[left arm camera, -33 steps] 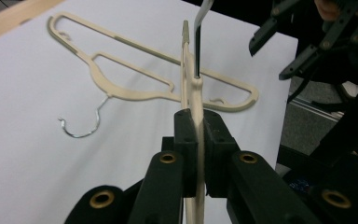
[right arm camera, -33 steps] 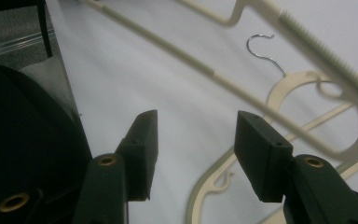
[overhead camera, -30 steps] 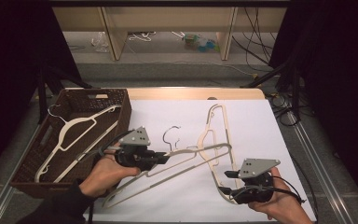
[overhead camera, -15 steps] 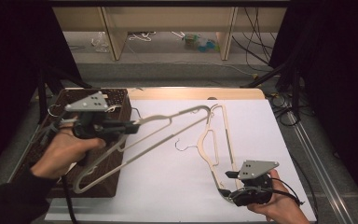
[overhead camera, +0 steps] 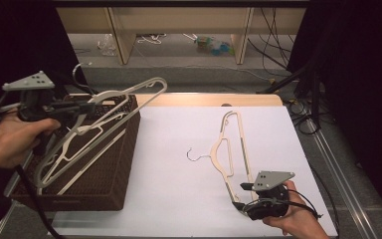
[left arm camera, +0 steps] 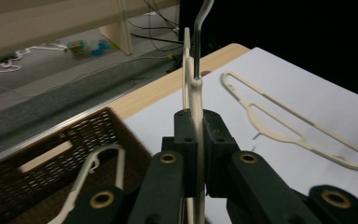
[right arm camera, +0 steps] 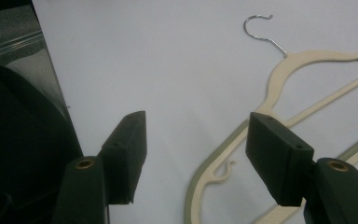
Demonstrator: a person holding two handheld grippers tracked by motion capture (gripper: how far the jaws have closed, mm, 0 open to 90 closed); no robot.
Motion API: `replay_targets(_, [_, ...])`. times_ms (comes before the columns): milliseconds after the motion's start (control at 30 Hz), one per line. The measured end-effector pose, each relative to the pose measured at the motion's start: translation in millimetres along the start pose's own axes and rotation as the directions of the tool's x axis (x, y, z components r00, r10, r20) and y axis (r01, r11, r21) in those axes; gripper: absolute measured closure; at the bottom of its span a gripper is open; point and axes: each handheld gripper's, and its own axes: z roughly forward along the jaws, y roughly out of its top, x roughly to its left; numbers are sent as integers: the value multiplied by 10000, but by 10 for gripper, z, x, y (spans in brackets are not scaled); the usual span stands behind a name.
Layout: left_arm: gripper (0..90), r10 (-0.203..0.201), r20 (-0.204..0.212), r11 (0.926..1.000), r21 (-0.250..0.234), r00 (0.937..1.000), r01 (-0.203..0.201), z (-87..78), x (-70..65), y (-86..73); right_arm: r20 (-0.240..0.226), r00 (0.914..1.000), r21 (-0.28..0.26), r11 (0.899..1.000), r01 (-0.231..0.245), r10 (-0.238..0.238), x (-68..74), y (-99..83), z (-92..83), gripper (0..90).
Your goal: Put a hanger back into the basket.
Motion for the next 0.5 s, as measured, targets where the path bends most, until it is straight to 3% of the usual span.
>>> replay_targets(133, [857,-150,-492,9998,83,9987,154,-72,228,-123,-38,10000,-27,10000,83,-83,5,6,0,394])
replay_targets(300, [857,-430,-819,9985,308,9957,456,-96,501,-286,-66,10000,83,10000,43,-42,7,6,16,394])
replay_targets(500, [857,-743,-1023,9947,629,9920,810,-37,698,-483,-15,10000,15,10000,-42,42,12,-5,46,394])
